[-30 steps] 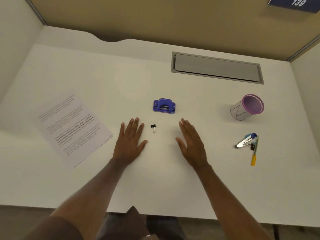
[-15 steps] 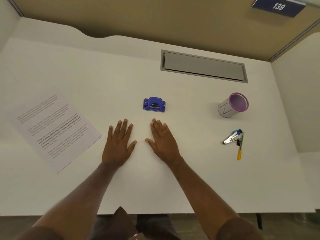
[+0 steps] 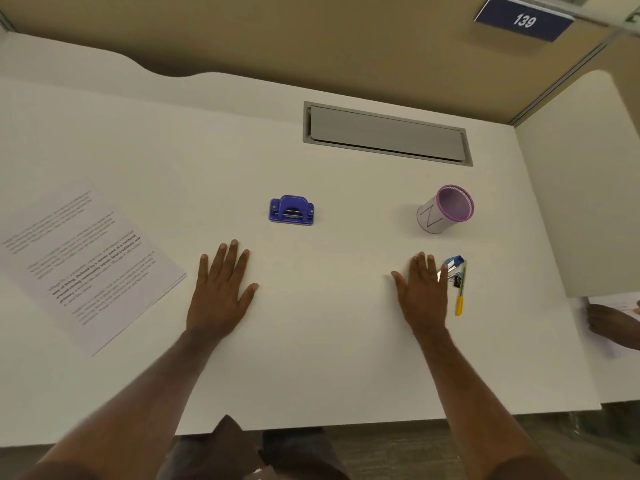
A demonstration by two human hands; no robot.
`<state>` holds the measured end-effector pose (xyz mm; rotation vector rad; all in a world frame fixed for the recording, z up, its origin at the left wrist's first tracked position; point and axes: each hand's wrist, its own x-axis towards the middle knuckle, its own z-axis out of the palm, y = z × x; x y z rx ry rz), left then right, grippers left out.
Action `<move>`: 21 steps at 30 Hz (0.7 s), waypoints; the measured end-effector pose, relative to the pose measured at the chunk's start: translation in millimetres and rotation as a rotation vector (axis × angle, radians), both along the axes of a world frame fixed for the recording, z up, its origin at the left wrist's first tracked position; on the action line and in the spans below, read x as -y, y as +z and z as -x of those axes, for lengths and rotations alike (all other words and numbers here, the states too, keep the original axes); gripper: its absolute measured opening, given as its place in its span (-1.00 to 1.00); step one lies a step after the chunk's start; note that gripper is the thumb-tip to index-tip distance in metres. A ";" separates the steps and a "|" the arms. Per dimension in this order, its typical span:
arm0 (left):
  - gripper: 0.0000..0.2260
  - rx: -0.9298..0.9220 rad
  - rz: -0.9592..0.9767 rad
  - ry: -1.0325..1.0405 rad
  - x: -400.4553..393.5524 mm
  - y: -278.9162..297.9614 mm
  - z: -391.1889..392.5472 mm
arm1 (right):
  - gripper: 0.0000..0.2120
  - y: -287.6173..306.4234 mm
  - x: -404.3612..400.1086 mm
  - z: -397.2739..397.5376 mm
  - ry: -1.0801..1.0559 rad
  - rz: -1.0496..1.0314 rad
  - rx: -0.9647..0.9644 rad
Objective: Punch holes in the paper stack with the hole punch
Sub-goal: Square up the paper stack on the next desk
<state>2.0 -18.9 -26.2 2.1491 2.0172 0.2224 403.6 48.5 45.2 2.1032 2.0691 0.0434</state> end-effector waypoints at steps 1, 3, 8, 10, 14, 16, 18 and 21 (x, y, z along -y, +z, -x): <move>-0.38 0.000 -0.001 0.000 0.2 0.2 -0.1 | -0.25 -0.1 0.6 -4.2 -0.002 -0.006 0.017; -0.38 0.003 -0.003 -0.001 -0.7 0.8 -0.3 | -0.23 0.3 -0.1 -9.7 -0.015 -0.013 0.030; -0.38 -0.002 -0.002 0.001 -0.8 5.4 -2.6 | -0.20 3.4 1.8 -18.9 -0.059 -0.001 0.016; -0.39 0.001 0.003 0.006 -0.6 8.0 -4.6 | -0.21 3.6 4.6 -20.0 -0.051 -0.012 -0.011; -0.39 -0.018 0.044 0.012 -1.4 15.2 -6.0 | -0.25 6.7 0.5 -11.8 0.000 -0.054 -0.108; -0.38 -0.014 0.072 0.011 -2.5 20.2 -7.0 | -0.28 8.1 -3.2 -1.9 0.042 -0.088 -0.192; -0.36 -0.003 0.112 0.015 -4.2 26.5 -7.8 | -0.33 10.9 -7.6 12.7 0.103 -0.127 -0.276; -0.31 0.012 0.153 0.024 -5.6 35.2 -8.7 | -0.45 15.6 -16.1 41.1 0.219 -0.203 -0.373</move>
